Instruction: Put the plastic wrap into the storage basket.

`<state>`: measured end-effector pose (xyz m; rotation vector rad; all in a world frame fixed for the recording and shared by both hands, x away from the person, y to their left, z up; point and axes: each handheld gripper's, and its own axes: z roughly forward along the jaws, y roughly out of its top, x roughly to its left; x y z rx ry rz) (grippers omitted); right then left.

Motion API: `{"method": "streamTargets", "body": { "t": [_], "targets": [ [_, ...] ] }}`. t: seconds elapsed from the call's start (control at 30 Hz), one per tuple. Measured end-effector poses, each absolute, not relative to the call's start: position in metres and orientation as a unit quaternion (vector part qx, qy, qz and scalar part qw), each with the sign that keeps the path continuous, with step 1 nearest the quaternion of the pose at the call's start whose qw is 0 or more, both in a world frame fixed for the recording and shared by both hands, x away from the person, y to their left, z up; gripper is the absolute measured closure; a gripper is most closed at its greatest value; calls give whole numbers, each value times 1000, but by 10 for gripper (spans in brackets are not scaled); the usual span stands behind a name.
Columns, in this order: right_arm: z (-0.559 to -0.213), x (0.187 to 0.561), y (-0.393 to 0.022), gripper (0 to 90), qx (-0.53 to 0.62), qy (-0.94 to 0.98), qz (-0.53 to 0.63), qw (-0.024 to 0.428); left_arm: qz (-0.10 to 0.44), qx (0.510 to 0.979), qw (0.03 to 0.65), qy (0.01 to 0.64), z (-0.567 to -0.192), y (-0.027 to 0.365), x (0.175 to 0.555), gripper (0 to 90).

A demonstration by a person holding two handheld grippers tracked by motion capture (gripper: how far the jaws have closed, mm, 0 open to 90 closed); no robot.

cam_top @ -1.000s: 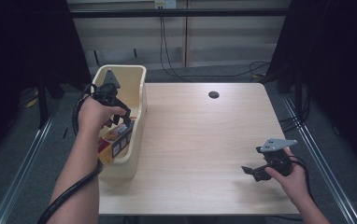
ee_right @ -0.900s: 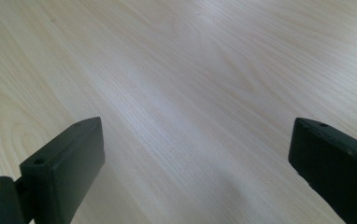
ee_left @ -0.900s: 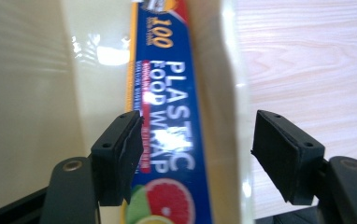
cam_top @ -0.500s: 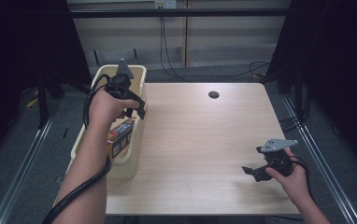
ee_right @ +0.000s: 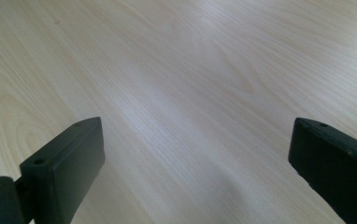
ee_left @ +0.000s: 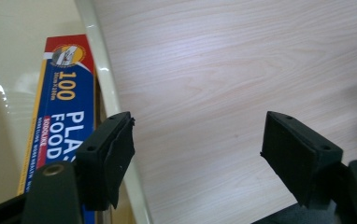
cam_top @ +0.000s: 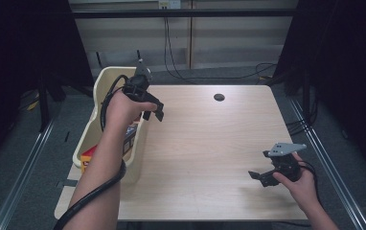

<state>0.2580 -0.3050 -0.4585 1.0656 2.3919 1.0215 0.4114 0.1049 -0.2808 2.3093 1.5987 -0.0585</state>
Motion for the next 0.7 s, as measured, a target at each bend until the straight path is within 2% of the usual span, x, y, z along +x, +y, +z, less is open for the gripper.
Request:
{"method": "streamTargets", "body": {
  "t": [0.3,0.7],
  "targets": [
    [-458,258,-305,35,374,839,357,166,-24,817,173,550,-289,91,413,183],
    [-459,258,-303,35,372,841,357,165,-28,822,179,540,-305,76,414,164]
  ]
}}
